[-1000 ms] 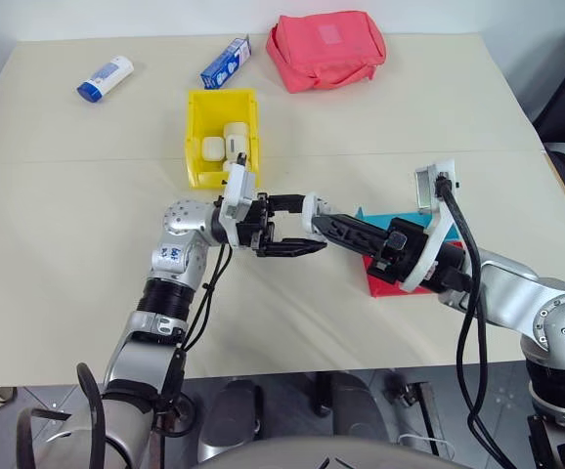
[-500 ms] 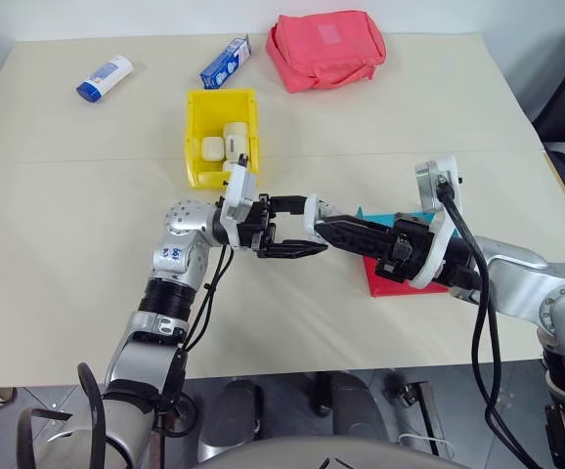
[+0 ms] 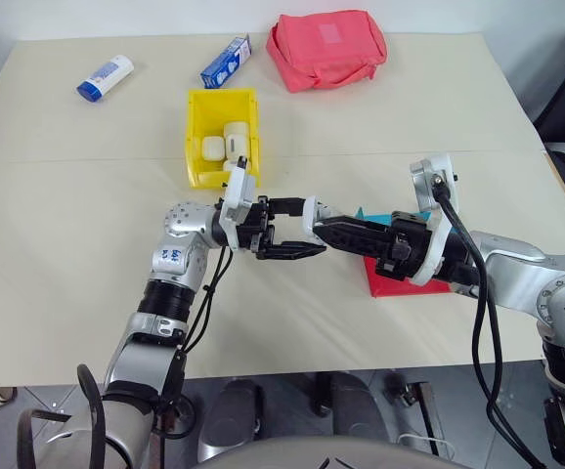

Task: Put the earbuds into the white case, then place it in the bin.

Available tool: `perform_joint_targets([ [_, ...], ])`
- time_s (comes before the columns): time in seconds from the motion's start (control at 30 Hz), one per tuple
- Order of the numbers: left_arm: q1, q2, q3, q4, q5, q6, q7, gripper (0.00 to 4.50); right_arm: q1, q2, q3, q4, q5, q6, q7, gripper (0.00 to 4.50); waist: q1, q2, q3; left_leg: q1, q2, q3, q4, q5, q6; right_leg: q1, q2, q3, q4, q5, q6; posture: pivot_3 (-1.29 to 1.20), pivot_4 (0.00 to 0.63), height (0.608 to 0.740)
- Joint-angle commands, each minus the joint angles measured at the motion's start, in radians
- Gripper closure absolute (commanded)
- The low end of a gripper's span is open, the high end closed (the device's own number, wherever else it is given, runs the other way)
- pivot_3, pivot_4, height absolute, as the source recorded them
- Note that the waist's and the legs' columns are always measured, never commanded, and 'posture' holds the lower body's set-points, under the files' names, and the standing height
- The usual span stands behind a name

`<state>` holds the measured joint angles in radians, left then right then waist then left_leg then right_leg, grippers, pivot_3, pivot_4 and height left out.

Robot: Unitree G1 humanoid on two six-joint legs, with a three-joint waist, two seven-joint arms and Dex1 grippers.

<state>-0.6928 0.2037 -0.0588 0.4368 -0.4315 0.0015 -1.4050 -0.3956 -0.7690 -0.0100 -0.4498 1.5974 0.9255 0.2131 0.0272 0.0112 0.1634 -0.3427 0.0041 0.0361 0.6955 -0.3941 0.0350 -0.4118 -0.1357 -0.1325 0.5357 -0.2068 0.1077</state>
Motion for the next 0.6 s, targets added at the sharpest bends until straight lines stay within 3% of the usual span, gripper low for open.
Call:
perform_joint_targets([
  [0.03,-0.027,-0.012,0.032,-0.096,-0.076,-0.012,-0.029,1.71,0.032,-0.007,0.002,0.023,-0.061,0.033,-0.055,4.04,0.000,0.000,0.000,0.000,0.000,0.000,0.000,0.000,0.000,0.000,0.000,0.000,0.000,0.000,0.000,0.00,0.150,0.740],
  [0.6,0.015,-0.004,0.035,-0.155,-0.095,-0.026,-0.069,1.71,0.053,0.016,-0.020,0.016,-0.023,0.027,-0.086,4.04,0.000,0.000,0.000,0.000,0.000,0.000,0.000,0.000,0.000,0.000,-0.001,0.001,-0.001,0.000,0.000,0.00,0.150,0.740],
])
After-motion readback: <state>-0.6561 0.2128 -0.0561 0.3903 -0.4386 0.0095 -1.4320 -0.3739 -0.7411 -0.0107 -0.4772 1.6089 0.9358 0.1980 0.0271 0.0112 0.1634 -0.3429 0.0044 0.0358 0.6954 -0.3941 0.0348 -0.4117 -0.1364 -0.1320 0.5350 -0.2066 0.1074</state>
